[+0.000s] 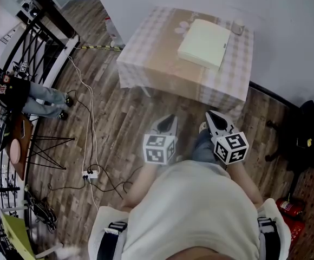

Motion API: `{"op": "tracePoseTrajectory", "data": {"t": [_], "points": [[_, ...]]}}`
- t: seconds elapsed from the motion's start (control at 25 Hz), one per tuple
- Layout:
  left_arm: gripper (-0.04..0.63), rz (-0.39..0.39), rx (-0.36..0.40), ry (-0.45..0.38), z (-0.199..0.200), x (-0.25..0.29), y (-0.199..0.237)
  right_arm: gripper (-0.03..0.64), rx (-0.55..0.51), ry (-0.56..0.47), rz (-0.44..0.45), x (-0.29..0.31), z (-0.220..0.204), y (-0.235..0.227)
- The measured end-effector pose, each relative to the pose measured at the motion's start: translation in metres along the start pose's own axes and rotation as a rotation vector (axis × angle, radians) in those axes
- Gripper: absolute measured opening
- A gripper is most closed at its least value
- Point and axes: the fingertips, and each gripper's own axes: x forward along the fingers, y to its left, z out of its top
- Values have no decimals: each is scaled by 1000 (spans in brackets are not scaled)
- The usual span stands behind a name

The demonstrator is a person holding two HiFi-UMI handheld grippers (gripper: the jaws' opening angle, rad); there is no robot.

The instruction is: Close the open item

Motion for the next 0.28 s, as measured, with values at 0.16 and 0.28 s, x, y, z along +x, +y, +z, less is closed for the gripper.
{"op": "tracePoseTrajectory", "data": {"t": [0.16,0.28], "points": [[25,-4,-3,4,-3,0,0,0,-3,2,-2,1,-1,1],[25,-7,-5,8,-4,0,0,0,-5,5,-4,1,-2,1]]}}
